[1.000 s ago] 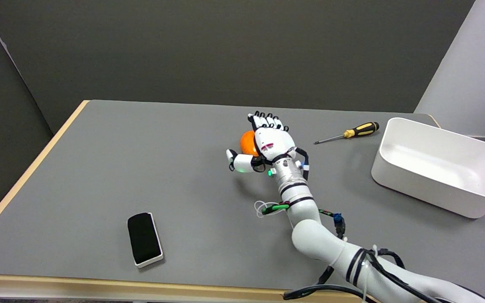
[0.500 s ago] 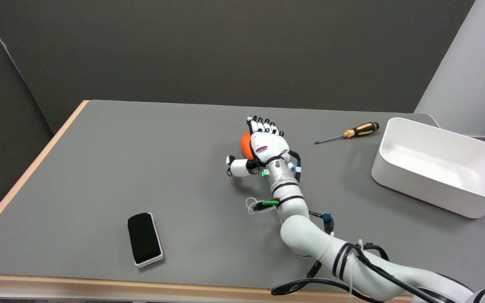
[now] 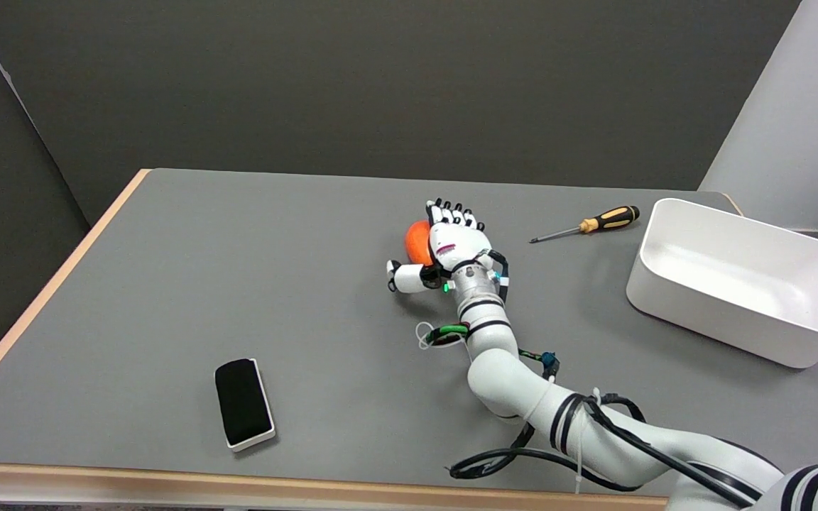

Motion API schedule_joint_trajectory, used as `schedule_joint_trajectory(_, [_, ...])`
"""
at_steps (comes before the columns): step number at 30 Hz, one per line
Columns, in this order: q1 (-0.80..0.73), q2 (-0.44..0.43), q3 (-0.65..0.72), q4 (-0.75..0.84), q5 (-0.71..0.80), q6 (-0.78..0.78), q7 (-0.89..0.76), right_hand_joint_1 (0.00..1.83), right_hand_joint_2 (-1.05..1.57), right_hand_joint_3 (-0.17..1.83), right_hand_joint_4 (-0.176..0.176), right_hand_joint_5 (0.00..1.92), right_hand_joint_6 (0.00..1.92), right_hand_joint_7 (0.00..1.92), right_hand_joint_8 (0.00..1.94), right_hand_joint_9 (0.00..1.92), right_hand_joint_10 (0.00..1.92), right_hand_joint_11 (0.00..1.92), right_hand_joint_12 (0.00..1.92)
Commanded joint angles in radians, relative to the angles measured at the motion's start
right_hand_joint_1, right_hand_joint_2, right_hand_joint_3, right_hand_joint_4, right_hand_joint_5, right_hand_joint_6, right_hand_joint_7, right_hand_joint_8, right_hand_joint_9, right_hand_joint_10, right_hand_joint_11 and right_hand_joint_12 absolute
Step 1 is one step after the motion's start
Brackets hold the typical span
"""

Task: Pick up mango.

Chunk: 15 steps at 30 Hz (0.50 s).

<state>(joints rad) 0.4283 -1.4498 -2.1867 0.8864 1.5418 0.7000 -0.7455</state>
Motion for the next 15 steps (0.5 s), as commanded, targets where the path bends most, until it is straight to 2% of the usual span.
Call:
schedule_joint_trajectory(1, [0.038,-0.007,-0.002,-0.065,0.022,0.002,-0.001,0.5,0.6,0.87,-0.176,0.03,0.3,0.01,0.28,0.0,0.44,0.0,1.1])
schedule_joint_trajectory(4, [0.037,-0.007,-0.002,-0.062,0.017,0.002,-0.001,0.5,0.6,0.88,-0.176,0.03,0.32,0.02,0.32,0.0,0.49,0.0,1.11])
schedule_joint_trajectory(6, [0.036,-0.006,-0.002,-0.062,0.008,0.002,0.0,0.51,0.64,0.88,-0.176,0.04,0.35,0.06,0.39,0.02,0.63,0.02,1.2])
schedule_joint_trajectory(8, [0.035,-0.006,-0.003,-0.061,-0.004,0.002,0.0,0.53,0.69,0.91,-0.176,0.08,0.41,0.17,0.46,0.11,0.81,0.13,1.36])
schedule_joint_trajectory(10, [0.032,-0.005,-0.003,-0.061,-0.023,0.002,0.0,0.55,0.71,0.91,-0.176,0.09,0.45,0.22,0.48,0.17,0.86,0.17,1.42])
schedule_joint_trajectory(12, [0.031,-0.004,-0.003,-0.061,-0.033,0.002,0.0,0.6,0.77,0.82,-0.176,0.12,0.45,0.27,0.47,0.2,0.95,0.22,1.47])
schedule_joint_trajectory(15, [0.03,-0.003,-0.003,-0.061,-0.046,0.002,0.0,0.7,0.85,0.84,-0.176,0.26,0.66,0.51,0.69,0.44,1.17,0.48,1.7])
